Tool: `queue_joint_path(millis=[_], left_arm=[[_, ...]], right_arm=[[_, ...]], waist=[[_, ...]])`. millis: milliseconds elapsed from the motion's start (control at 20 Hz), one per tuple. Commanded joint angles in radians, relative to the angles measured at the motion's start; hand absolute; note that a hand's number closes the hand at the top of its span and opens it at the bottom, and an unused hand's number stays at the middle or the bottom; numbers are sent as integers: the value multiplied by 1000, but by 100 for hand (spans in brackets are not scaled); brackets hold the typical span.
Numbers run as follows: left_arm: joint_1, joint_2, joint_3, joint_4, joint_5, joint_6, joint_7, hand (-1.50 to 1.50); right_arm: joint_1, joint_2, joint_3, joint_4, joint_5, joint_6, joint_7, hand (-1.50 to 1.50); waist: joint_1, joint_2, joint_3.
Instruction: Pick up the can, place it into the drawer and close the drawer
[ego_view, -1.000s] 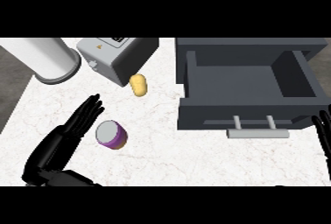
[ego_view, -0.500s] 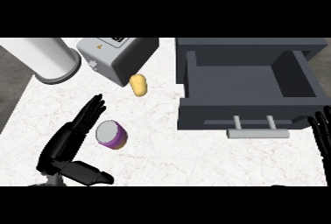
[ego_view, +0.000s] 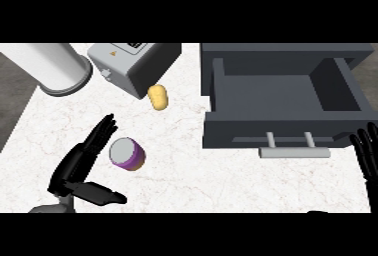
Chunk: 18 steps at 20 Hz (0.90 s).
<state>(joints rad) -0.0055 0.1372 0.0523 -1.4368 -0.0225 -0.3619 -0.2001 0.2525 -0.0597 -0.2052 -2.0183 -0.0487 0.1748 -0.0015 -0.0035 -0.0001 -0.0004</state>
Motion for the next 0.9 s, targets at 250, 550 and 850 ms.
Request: queue_joint_path(millis=[250,550,850], left_arm=[[-61,36,51,226,-30,-34,-172,-150],[-79,49,45,337,-92,-14,-248,-150],[-99,33,55,370,-83,0,-231,-150]], right_arm=[[-44,13,-3,-8,17,-10,33,-150],[-32,38,22,-72,50,-23,71,-150],[-5,17,-28,-69,15,14,43,-150]], waist=[[1,0,0],[0,0,0],[0,0,0]])
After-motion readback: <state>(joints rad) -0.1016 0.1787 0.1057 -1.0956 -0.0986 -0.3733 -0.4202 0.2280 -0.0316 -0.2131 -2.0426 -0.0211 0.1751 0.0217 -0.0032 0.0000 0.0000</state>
